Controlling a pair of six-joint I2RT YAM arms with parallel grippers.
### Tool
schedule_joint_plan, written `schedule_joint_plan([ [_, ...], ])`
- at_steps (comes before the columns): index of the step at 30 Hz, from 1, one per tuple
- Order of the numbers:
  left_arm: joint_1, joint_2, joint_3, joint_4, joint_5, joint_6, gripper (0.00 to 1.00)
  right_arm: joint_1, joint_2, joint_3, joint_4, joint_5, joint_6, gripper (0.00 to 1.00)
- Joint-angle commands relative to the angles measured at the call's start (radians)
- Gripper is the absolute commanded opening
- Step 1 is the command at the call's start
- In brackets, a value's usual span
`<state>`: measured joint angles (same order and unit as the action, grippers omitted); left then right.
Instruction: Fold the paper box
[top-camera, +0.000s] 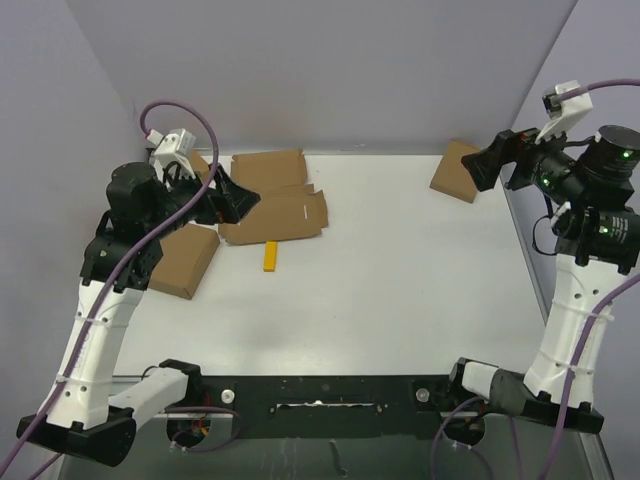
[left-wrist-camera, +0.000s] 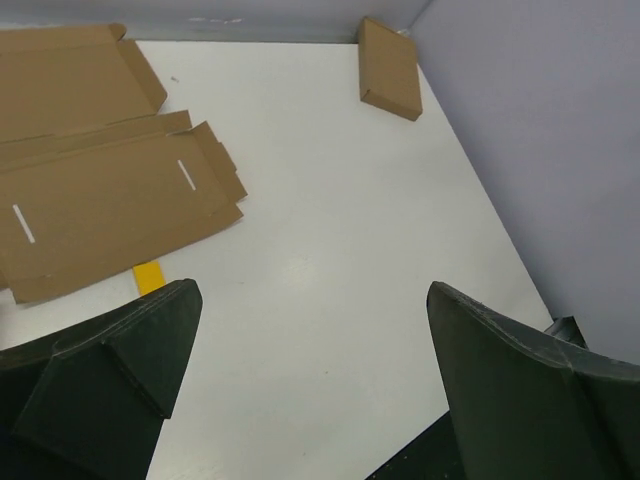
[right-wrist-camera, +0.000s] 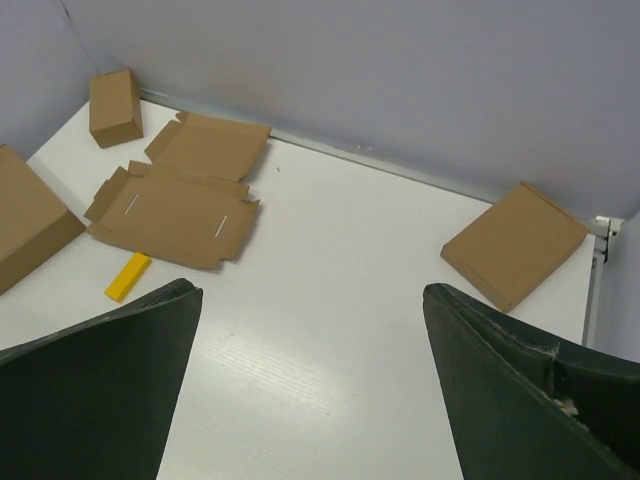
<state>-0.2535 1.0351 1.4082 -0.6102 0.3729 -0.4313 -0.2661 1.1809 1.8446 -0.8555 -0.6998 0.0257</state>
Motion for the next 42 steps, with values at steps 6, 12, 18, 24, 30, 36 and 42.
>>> schedule_joint_plan([
  [6, 0.085, -0.053, -0.222, 0.088, -0.003, 0.000, 0.98, 0.086, 0.035, -0.131, 0.009, 0.141, -0.026, 0.98],
  [12, 0.131, -0.115, -0.425, 0.162, 0.046, -0.024, 0.98, 0.134, -0.018, -0.356, 0.114, 0.089, -0.046, 0.98],
  [18, 0.161, -0.185, -0.663, 0.305, 0.086, -0.095, 0.95, 0.137, -0.056, -0.647, 0.292, -0.081, -0.038, 0.98],
  [24, 0.173, -0.158, -0.796, 0.443, 0.082, -0.144, 0.92, 0.110, -0.111, -0.922, 0.508, -0.272, -0.031, 0.98],
  [30, 0.180, 0.034, -0.692, 0.474, -0.076, -0.086, 0.91, 0.080, -0.119, -1.000, 0.533, -0.356, -0.075, 0.98],
  [36, 0.199, 0.394, -0.343, 0.402, -0.231, 0.062, 0.91, 0.074, -0.118, -0.999, 0.532, -0.376, -0.120, 0.98],
  [42, 0.291, 0.749, 0.029, 0.253, -0.200, 0.204, 0.77, 0.072, -0.126, -0.995, 0.526, -0.346, -0.145, 0.98],
])
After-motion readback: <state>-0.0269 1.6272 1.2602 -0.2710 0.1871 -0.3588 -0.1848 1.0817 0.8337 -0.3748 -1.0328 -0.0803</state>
